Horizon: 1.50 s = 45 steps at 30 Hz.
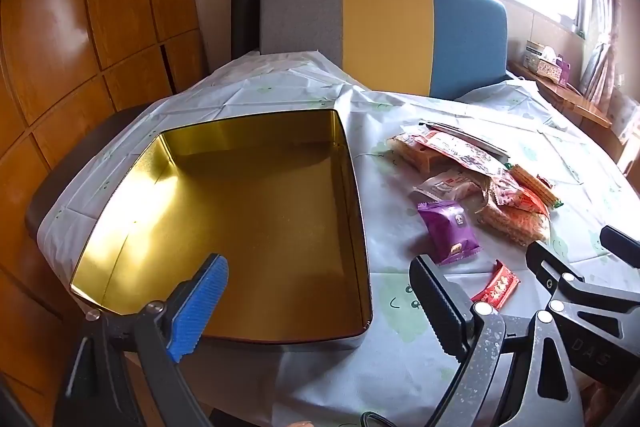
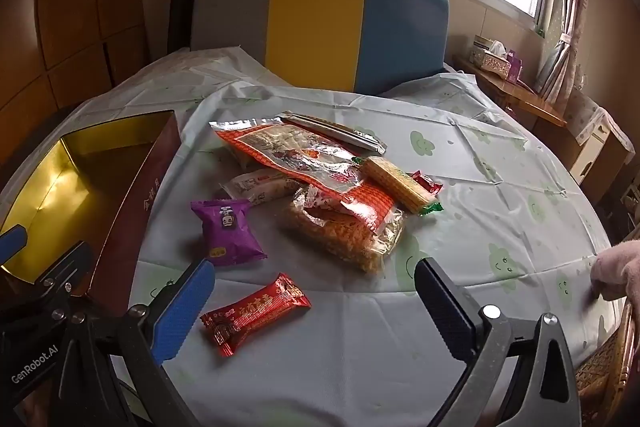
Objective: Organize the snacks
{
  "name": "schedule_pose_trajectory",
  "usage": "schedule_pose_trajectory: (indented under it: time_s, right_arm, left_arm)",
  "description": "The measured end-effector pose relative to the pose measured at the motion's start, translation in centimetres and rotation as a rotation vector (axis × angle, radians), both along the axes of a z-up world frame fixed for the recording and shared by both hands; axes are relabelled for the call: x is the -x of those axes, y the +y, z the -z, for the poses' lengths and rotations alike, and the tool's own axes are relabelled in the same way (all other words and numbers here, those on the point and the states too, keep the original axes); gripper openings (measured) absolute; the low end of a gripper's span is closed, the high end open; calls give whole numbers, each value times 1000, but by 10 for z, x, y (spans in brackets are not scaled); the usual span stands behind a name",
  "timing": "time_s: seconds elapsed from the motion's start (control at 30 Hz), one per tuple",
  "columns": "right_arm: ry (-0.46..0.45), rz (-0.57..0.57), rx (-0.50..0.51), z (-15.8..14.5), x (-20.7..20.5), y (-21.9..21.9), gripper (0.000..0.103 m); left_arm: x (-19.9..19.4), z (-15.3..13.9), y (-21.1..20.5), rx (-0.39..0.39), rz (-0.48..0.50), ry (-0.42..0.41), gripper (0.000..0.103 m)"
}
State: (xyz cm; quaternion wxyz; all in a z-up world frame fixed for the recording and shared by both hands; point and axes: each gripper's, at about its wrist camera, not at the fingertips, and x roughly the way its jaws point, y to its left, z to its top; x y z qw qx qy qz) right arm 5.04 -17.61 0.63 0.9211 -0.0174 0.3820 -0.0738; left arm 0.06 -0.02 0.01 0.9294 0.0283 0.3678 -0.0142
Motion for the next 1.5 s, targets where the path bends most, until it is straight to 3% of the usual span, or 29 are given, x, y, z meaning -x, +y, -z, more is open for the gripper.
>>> schedule_pose_trajectory:
  time_s: [1.5]
  right_arm:
    - [-14, -25, -9, -3, -2, 7, 101]
  left_arm:
    - [2, 1, 6, 5, -22, -12, 93]
